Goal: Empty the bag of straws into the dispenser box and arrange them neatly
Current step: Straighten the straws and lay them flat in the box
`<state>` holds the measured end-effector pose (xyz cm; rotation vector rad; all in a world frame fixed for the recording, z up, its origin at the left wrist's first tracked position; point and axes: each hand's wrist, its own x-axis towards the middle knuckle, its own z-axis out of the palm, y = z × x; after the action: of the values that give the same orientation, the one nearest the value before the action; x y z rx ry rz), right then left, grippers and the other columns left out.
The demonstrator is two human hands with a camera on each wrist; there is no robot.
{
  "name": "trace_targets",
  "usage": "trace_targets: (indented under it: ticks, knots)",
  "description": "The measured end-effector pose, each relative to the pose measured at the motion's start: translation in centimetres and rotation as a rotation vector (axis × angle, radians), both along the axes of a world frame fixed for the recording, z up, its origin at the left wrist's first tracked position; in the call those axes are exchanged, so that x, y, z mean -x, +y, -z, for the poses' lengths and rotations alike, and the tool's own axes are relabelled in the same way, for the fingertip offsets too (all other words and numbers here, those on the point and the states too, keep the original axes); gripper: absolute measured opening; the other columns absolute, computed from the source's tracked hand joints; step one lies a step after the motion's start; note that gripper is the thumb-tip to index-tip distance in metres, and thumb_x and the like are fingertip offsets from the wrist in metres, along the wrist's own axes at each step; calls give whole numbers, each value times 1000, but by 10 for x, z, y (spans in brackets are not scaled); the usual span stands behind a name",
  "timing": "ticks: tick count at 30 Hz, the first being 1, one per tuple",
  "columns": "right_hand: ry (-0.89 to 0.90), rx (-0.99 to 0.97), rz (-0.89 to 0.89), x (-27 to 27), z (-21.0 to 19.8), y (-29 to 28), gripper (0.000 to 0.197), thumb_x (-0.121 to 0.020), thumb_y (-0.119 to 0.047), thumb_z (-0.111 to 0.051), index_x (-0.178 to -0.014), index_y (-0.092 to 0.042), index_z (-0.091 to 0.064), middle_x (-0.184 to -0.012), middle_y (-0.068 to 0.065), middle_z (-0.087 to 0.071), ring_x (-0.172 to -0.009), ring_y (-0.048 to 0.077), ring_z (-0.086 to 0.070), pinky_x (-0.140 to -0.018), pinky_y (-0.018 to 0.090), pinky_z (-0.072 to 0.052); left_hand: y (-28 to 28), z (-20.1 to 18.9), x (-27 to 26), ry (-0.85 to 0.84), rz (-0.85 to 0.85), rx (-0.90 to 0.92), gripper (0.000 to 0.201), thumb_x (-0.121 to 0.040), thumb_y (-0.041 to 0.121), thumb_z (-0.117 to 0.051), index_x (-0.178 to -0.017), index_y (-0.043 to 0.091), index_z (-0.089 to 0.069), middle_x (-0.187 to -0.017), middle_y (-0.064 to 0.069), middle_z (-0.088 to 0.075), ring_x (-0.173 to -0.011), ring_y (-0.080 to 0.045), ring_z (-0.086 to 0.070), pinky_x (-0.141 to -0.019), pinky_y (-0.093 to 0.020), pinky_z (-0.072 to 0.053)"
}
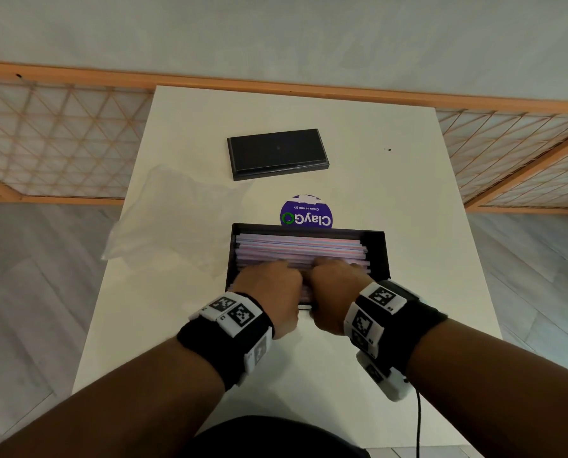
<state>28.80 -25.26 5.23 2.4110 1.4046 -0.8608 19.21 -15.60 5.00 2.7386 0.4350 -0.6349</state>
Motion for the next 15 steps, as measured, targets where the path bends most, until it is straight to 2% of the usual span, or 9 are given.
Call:
trace_targets:
  ticks: [3,5,7,10,12,15]
  knots:
    - [-62,21,17,-7,-2,-10,29,-77,-43,-63,-101,-27,-65,-96,-7,-67,-96,22,-65,-91,37,-49,8,4,11,21,7,-78,36,-92,43,-60,-123,25,-64,-128,-1,-56,-122,-26,-54,-103,-42,-46]
    - [-89,9,5,-5,-3,-11,30,-77,-41,-62,-104,-28,-64,-102,-5,-64,-101,23,-62,-94,40,-48,9,5,13,36,-2,-84,40,-91,44,-60,-126,24,-62,-131,-2,-50,-125,-26,-51,-104,-43,-43]
    - [-39,-19,-18,2,-3,-8,37,-77,-34,-63,-114,-29,-61,-112,0,-57,-107,26,-56,-93,42,-47,3,6,9,44,-11,-59,44,-90,40,-62,-129,22,-57,-132,-3,-48,-126,-27,-49,-105,-43,-44]
    - [36,-51,3,6,-2,-4,44,-77,-26,-63,-120,-28,-55,-114,-1,-60,-106,27,-58,-88,37,-50,-1,7,7,-3,-7,-15,51,-88,34,-63,-135,22,-47,-132,-2,-51,-125,-26,-52,-106,-42,-45]
    - [34,-83,43,3,0,-9,44,-78,-32,-62,-120,-30,-51,-113,-3,-65,-103,26,-63,-90,38,-52,2,8,12,-32,7,-29,46,-89,35,-61,-132,23,-47,-130,0,-54,-121,-25,-56,-104,-41,-46]
    - [-16,-54,50,2,5,-16,45,-82,-43,-60,-124,-30,-51,-118,-4,-63,-110,25,-61,-99,39,-47,7,10,17,-6,34,-68,39,-90,38,-57,-126,22,-54,-129,-1,-49,-122,-25,-51,-103,-41,-46]
